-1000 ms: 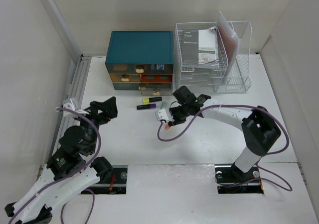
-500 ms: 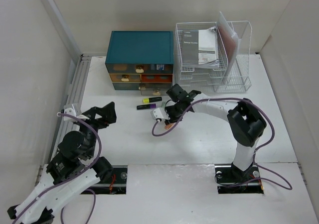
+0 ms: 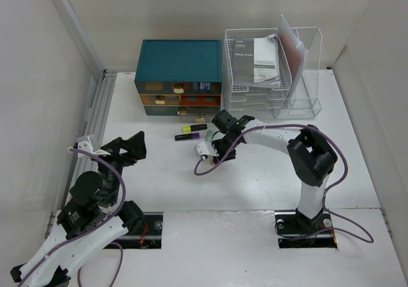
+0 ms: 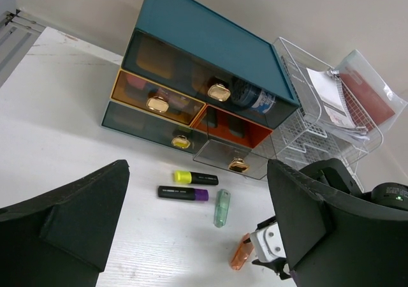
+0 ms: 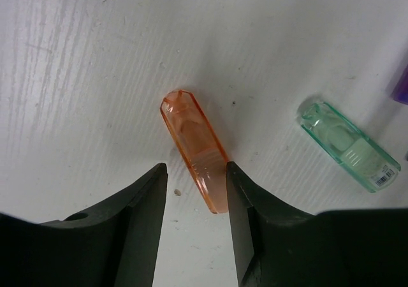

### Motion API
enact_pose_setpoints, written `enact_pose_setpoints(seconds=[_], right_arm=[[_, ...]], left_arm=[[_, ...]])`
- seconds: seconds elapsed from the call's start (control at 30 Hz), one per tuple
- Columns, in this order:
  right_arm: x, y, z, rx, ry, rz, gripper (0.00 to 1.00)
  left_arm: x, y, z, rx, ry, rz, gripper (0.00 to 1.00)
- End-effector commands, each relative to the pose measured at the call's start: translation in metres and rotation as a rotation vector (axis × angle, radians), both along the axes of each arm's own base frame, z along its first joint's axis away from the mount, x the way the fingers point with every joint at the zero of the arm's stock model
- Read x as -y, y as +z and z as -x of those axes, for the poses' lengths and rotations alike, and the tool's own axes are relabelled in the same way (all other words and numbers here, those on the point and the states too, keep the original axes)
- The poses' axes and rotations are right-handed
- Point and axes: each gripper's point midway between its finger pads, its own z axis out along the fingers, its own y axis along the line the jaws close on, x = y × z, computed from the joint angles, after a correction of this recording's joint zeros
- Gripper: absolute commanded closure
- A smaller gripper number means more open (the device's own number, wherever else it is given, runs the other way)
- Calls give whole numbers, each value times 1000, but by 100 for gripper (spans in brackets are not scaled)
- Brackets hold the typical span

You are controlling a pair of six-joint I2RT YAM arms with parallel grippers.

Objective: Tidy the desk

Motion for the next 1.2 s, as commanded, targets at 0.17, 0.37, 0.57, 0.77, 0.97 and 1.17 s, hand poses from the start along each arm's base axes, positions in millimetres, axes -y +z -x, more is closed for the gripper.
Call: enact_pose_setpoints(seconds=[0.17,0.37,0.57,0.77,0.97,1.17], right_arm=[[-6,-5,9,-51,37,40,52],[-5,-11,8,-79,18,75,53],[-7,-11,12,-83,18,77,84],[-40,77,-8,40,-60,-127,92],[-76,200,-56,270,-209,-382,92],[-81,272,-104,495,-397,-546,92]], left_arm=[[-2,11,3,38,-10,21,12],[-2,11,3,38,-10,21,12],[-3,12,4,44,-10,28,12],[-3,12,4,44,-10,28,12],[-3,12,4,43,-10,37,12],[-3,12,4,43,-10,37,12]])
